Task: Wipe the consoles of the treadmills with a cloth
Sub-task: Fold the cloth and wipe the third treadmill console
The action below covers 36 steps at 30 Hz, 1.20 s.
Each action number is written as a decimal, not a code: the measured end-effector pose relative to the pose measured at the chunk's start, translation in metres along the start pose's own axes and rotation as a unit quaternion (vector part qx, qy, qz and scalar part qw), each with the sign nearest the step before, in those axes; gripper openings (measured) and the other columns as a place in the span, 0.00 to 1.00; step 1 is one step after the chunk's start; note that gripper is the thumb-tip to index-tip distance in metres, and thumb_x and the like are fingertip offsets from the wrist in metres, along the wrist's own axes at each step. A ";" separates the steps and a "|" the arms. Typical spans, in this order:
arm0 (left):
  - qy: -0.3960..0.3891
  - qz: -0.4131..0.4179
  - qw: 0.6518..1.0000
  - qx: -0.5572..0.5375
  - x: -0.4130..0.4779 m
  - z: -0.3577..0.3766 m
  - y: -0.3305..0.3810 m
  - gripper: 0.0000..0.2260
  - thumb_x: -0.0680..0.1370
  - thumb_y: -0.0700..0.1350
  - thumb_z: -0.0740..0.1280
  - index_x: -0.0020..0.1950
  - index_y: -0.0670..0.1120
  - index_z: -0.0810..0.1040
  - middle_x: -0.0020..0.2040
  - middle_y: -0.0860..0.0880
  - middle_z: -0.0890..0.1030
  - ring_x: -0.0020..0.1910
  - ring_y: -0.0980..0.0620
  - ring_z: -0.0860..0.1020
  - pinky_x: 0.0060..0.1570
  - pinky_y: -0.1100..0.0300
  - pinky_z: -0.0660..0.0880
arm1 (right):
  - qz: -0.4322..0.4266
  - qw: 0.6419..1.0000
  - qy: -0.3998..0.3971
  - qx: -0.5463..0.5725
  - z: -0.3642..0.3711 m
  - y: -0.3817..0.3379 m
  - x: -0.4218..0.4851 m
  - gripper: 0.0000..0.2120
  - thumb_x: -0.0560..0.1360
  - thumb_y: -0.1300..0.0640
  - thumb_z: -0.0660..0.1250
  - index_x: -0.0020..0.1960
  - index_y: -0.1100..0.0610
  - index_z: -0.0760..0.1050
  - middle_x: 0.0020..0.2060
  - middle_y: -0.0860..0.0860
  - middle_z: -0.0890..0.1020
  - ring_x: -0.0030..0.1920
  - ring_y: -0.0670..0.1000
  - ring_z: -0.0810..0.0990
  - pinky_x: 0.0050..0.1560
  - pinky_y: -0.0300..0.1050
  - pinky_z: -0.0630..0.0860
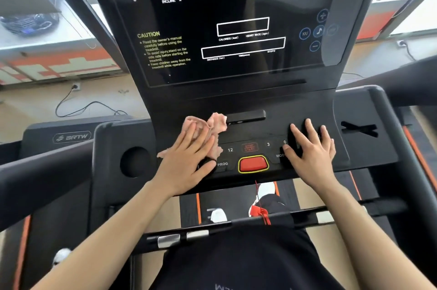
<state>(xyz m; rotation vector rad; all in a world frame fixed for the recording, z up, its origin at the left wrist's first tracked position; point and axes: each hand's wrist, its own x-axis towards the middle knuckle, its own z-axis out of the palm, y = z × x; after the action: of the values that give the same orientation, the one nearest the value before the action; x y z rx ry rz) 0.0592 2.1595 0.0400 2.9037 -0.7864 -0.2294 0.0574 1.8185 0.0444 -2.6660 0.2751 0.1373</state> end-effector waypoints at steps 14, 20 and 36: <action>0.017 0.170 0.981 0.097 0.109 -0.020 0.062 0.32 0.83 0.66 0.49 0.83 0.51 0.55 0.85 0.50 0.49 0.84 0.43 0.39 0.82 0.42 0.45 | -0.035 0.997 0.066 0.031 -0.007 0.031 -0.013 0.19 0.80 0.49 0.66 0.69 0.51 0.77 0.75 0.54 0.71 0.78 0.59 0.63 0.75 0.59 0.58; 0.004 0.216 0.972 0.092 0.157 -0.014 0.106 0.34 0.82 0.67 0.48 0.84 0.50 0.53 0.85 0.49 0.50 0.84 0.45 0.38 0.82 0.43 0.46 | 0.069 0.984 0.162 0.017 -0.007 0.070 -0.034 0.18 0.77 0.56 0.70 0.67 0.54 0.78 0.71 0.56 0.75 0.70 0.61 0.71 0.67 0.61 0.67; 0.066 0.281 0.957 -0.035 0.186 0.003 0.182 0.34 0.77 0.63 0.63 0.82 0.54 0.62 0.84 0.50 0.59 0.83 0.43 0.54 0.81 0.43 0.53 | 0.005 0.964 0.256 0.075 -0.001 0.091 -0.072 0.13 0.74 0.69 0.71 0.57 0.60 0.83 0.59 0.53 0.83 0.60 0.54 0.78 0.61 0.54 0.76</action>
<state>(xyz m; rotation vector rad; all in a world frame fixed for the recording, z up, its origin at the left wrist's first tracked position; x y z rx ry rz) 0.1284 1.9086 0.0447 2.4637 -1.4854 -0.0021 -0.0325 1.7506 0.0170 -2.5067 0.4386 -0.5559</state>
